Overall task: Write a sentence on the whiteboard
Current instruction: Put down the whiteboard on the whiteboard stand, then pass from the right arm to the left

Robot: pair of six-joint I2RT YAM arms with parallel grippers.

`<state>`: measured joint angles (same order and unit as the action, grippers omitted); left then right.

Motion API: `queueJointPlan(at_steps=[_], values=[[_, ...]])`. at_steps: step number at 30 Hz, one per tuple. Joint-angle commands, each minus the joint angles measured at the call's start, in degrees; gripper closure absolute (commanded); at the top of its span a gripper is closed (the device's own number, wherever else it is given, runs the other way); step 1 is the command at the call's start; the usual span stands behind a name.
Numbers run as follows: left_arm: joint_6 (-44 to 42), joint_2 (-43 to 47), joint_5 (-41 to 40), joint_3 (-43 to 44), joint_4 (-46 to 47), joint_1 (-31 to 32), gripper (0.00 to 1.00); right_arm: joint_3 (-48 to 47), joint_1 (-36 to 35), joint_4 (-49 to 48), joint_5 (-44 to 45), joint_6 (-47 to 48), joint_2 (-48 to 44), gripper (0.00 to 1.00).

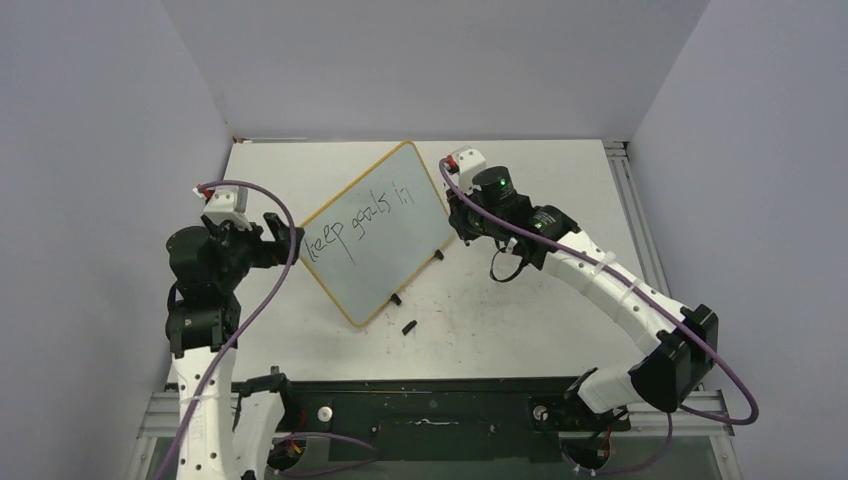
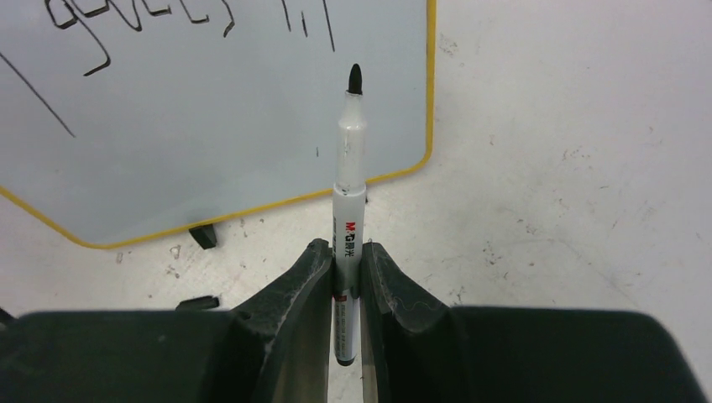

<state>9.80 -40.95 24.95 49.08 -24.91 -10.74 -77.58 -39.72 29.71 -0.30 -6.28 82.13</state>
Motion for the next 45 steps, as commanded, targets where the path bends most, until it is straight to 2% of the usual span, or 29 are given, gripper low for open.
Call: queueJointPlan(at_steps=[1, 7, 9, 13, 17, 22, 24, 33, 45], values=[[-6.9, 1.7, -8.9, 9.6, -4.4, 5.4, 0.13, 3.1, 0.5, 0.5, -6.7, -2.2, -3.5, 0.95], [-13.1, -2.0, -7.4, 18.0, -8.3, 20.2, 0.19, 5.4, 0.6, 4.8, -24.8, -2.9, -5.7, 0.95], [-15.6, -3.2, -8.2, 18.2, -8.9, 28.6, 0.21, 5.4, 0.8, 7.6, -30.8, -2.4, -6.1, 0.95], [-21.4, -5.9, -12.4, 16.4, -10.1, 45.5, 0.22, 7.5, 1.2, 10.2, -40.3, -3.6, -7.8, 0.95], [-25.5, -6.8, -19.1, 12.3, -8.3, 62.0, 0.22, 8.2, 1.1, 18.1, -50.3, -0.1, -6.6, 0.95], [-29.9, -7.3, -26.7, 6.0, -4.7, 75.0, 0.23, 10.6, -0.7, 20.8, -53.9, -2.4, -7.0, 0.95], [-31.3, -8.1, -30.4, 5.2, -4.2, 78.7, 0.24, 11.2, -1.8, 22.4, -54.7, -2.6, -6.5, 0.95], [-35.7, -12.6, -36.9, 3.6, -3.5, 89.5, 0.32, 14.0, -6.7, 22.8, -59.5, -5.0, -3.6, 0.95], [-34.4, -16.0, -33.7, 3.3, -3.9, 94.0, 0.5, 11.5, -9.7, 24.0, -59.6, -4.7, 0.2, 0.95]])
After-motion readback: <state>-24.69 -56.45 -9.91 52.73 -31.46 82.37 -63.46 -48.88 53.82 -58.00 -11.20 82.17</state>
